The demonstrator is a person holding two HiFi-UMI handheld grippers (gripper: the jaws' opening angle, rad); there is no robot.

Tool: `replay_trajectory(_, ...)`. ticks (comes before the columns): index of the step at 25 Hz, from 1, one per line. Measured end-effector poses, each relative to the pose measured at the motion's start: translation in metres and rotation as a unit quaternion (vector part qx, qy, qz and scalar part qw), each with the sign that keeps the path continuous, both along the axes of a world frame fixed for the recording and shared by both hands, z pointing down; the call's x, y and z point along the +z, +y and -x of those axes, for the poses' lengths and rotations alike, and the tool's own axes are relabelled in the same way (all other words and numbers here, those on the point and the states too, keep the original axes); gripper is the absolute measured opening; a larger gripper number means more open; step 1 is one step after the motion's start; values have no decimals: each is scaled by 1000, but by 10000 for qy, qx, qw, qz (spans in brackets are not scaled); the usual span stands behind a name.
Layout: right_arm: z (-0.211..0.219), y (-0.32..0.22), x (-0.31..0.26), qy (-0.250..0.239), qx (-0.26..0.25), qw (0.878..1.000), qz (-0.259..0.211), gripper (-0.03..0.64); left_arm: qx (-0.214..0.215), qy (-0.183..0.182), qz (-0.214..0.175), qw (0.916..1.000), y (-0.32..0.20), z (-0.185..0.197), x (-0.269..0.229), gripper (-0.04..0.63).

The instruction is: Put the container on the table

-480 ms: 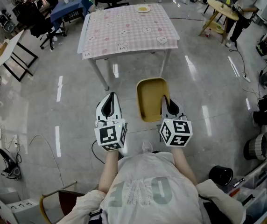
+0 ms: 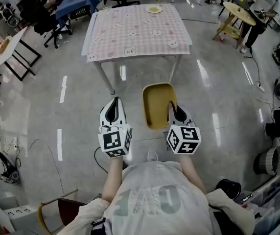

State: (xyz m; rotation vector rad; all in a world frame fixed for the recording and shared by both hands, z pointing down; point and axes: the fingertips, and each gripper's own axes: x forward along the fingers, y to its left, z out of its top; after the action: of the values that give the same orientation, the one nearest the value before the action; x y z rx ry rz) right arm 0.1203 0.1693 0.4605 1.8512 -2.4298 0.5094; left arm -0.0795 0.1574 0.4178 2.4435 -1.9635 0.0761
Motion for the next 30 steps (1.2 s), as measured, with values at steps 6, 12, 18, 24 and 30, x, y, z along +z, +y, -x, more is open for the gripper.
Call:
replay_trajectory(6,-7,-10,2,-212,66,9998,-4,31,-18,22,-18,10000,-10,-2,-1,28)
replay_trajectory(12,-10,-20,12,-331,13,9994,139,31,-101,93,45,9999,-22,0,6,28)
replay_trajectory(18,-22,-58,6,-313,107,9994,34,31,-16,116,-153,9998,-67,-11,-4,28)
replay_trajectory(24,-28,-106,-3,-322,279,9991,-72,31,149,137,-309,9993,-121,-21,-18,28)
replay_trajectory(30,-20,-173,-11,-381,457,9982,-78,31,362,172,-315,9987,-189,-17,-25,28)
